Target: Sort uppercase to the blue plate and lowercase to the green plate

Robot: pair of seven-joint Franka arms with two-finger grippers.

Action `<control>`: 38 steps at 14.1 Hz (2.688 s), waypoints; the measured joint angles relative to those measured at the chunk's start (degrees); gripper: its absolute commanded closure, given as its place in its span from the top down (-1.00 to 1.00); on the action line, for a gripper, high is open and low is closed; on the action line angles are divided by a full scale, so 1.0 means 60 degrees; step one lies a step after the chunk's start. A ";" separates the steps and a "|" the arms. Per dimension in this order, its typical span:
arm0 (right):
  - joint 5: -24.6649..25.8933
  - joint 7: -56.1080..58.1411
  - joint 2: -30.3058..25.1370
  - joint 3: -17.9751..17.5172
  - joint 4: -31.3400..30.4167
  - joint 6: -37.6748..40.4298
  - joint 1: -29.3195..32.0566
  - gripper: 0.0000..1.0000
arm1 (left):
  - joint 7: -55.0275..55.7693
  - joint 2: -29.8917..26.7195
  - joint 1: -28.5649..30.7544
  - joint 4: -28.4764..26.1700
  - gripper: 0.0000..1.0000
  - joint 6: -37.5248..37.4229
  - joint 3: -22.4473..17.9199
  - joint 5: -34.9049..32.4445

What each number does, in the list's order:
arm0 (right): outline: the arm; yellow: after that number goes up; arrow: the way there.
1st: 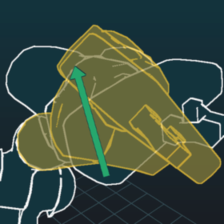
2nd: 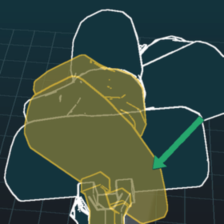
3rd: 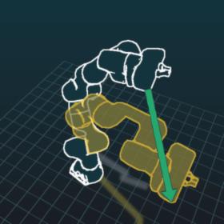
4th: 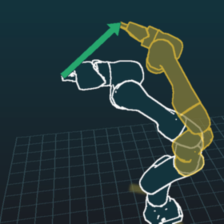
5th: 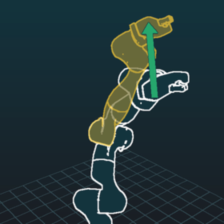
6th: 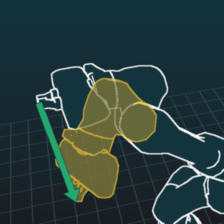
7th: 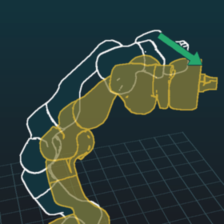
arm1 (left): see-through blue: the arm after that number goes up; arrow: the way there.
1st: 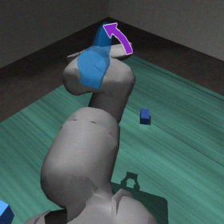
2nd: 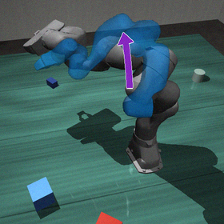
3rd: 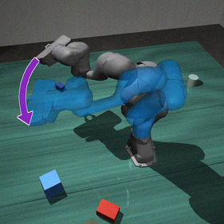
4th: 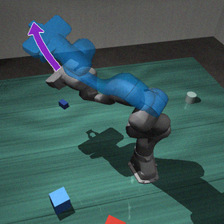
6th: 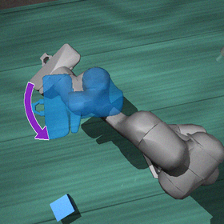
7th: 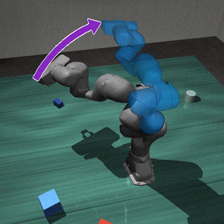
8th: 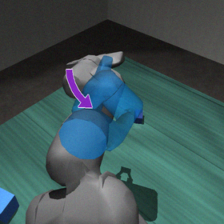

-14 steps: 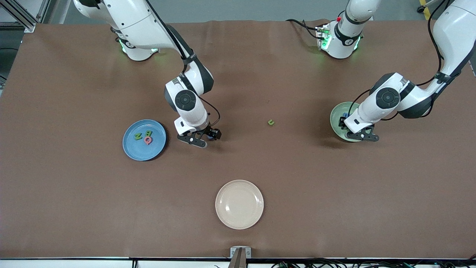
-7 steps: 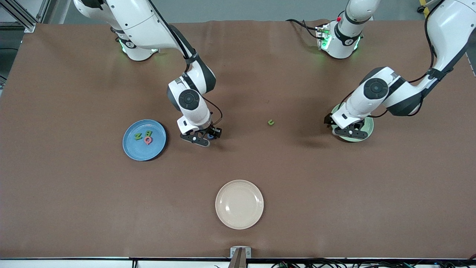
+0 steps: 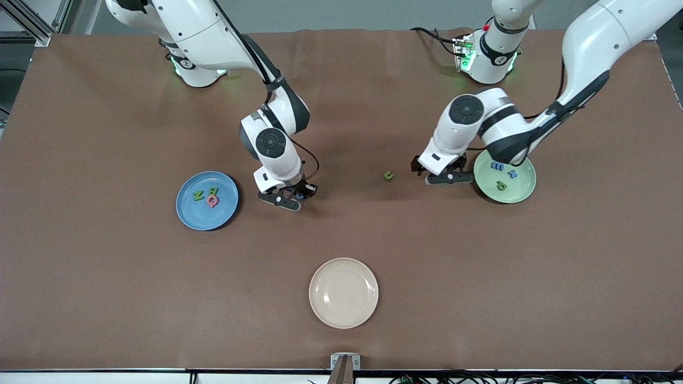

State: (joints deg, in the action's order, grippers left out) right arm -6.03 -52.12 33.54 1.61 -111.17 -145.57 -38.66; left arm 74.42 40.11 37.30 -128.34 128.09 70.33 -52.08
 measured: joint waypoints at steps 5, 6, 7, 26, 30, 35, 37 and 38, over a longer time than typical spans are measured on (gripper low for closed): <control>0.0028 0.1670 -0.0403 0.0210 0.0139 0.1894 0.0985 -0.99 | 0.3236 0.0018 -0.2505 0.0938 0.99 0.0098 -0.1429 0.0079; 0.0087 0.2070 -0.0589 0.0249 0.0142 0.2303 0.1263 -0.99 | 0.3770 0.0024 -0.2981 0.1154 0.99 0.0261 -0.1771 0.0083; 0.0173 0.2485 -0.0795 0.0307 0.0141 0.2722 0.1529 -0.99 | 0.4258 0.0030 -0.3405 0.1330 0.99 0.0528 -0.2093 0.0084; 0.1106 0.6907 -0.1469 0.0410 -0.0575 0.3425 0.4594 1.00 | 0.5648 0.0506 -0.5471 0.1850 0.00 0.2008 -0.3875 0.0090; 0.1109 0.6907 -0.1517 0.0380 -0.0557 0.3538 0.4594 1.00 | 0.5647 0.0506 -0.5487 0.1906 -0.39 0.2049 -0.3875 0.0093; 0.1143 0.7059 -0.2288 0.0390 0.0226 0.5606 0.4613 1.00 | 0.5647 0.0462 -0.5485 0.1930 -0.66 0.2043 -0.3845 0.0117; 0.1147 0.7409 -0.2634 0.0403 0.1092 0.7225 0.4764 1.00 | 0.5647 0.0463 -0.5476 0.1932 -0.70 0.2043 -0.3843 0.0122; 0.1147 0.7643 -0.2760 0.0409 0.1581 0.7990 0.4910 1.00 | 0.5647 0.0463 -0.5455 0.1944 -0.71 0.2043 -0.3847 0.0122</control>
State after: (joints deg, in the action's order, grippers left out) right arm 0.85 -6.26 16.98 4.07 -101.69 -97.64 -9.20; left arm 108.30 42.89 4.57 -116.68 140.35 47.24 -51.34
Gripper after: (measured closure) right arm 0.000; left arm 0.722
